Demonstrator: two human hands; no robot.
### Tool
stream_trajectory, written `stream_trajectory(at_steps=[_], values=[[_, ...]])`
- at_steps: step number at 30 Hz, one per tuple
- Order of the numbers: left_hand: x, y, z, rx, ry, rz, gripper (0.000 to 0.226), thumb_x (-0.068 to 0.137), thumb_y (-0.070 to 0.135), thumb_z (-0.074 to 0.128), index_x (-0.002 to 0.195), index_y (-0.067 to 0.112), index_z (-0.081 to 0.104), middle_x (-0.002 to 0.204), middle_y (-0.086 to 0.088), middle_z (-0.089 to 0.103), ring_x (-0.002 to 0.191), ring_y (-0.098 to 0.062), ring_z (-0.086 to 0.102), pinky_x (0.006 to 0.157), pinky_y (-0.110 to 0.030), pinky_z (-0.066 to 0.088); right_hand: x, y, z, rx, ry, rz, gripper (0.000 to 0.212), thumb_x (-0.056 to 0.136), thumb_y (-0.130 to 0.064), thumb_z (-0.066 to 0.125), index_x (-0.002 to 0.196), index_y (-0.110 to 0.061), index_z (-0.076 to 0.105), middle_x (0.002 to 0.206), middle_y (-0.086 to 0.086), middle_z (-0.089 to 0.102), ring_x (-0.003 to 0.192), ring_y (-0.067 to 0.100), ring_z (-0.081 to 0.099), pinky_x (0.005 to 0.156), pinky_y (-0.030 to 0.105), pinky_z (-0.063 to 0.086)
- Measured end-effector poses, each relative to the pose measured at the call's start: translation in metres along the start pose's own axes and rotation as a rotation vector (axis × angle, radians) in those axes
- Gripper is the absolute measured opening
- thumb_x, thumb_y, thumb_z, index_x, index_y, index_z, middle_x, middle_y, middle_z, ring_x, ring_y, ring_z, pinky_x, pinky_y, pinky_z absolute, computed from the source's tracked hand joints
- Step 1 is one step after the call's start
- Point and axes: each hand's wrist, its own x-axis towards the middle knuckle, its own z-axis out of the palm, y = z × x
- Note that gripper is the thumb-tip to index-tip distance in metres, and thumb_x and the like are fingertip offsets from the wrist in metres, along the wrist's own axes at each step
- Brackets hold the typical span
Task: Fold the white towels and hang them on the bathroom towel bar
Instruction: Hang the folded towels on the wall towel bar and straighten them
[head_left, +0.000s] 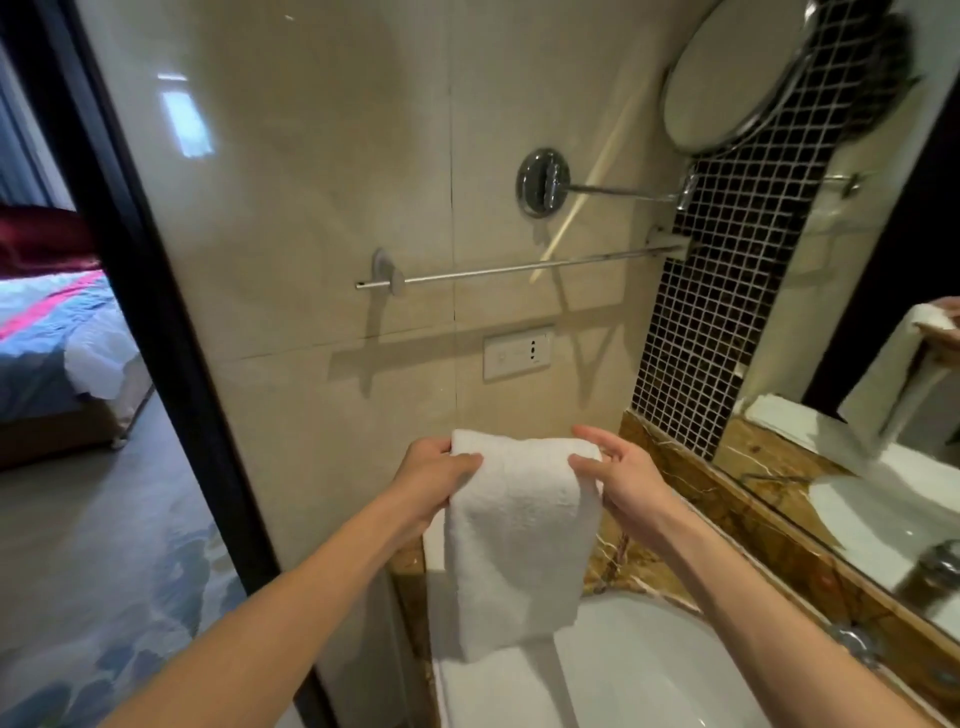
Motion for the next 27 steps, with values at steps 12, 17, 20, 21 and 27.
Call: stream_trajectory(at_steps=[12,17,20,21,27], values=[[-0.001,0.152,-0.009,0.060,-0.095,0.235,0.017,0.086,0.002,0.061,0.102,0.001,0.067,0.086,-0.011,0.072,0.073,-0.021,0.067,0.066,-0.031,0.053,-0.014,-0.150,0.018,-0.208,0.123,-0.320,0.044,0.085,-0.009,0.067,0.128,-0.016,0.060,0.116,0.000,0.050,0.110,0.014,0.054,0.093,0.041,0.051],[-0.012,0.195,-0.010,0.041,-0.124,0.255,0.016,0.087,0.004,0.061,0.101,-0.001,0.066,0.079,-0.008,0.072,0.063,-0.015,0.067,0.051,-0.022,0.051,-0.028,-0.188,0.023,-0.218,0.171,-0.391,0.043,0.087,-0.010,0.065,0.129,-0.009,0.057,0.121,0.009,0.061,0.103,0.023,0.064,0.089,0.043,0.055],[-0.019,0.207,-0.010,0.058,-0.108,0.278,0.016,0.087,0.004,0.061,0.101,-0.001,0.066,0.081,-0.009,0.071,0.066,-0.016,0.066,0.053,-0.023,0.052,-0.033,-0.200,0.026,-0.235,0.173,-0.406,0.047,0.088,-0.013,0.064,0.133,-0.008,0.053,0.129,0.013,0.057,0.107,0.026,0.062,0.093,0.046,0.053],[-0.020,0.210,-0.011,0.062,-0.103,0.283,0.016,0.087,0.004,0.061,0.101,-0.001,0.066,0.082,-0.009,0.071,0.066,-0.016,0.065,0.053,-0.023,0.051,-0.035,-0.203,0.027,-0.233,0.170,-0.409,0.047,0.088,-0.013,0.065,0.133,-0.008,0.053,0.130,0.013,0.057,0.107,0.026,0.062,0.093,0.046,0.053],[-0.028,0.233,-0.012,0.094,-0.084,0.336,0.012,0.087,0.006,0.062,0.097,0.004,0.068,0.079,-0.005,0.072,0.061,-0.012,0.066,0.047,-0.020,0.048,-0.042,-0.228,0.029,-0.237,0.166,-0.449,0.046,0.087,-0.011,0.064,0.132,-0.010,0.054,0.133,0.013,0.054,0.112,0.028,0.060,0.094,0.050,0.051]])
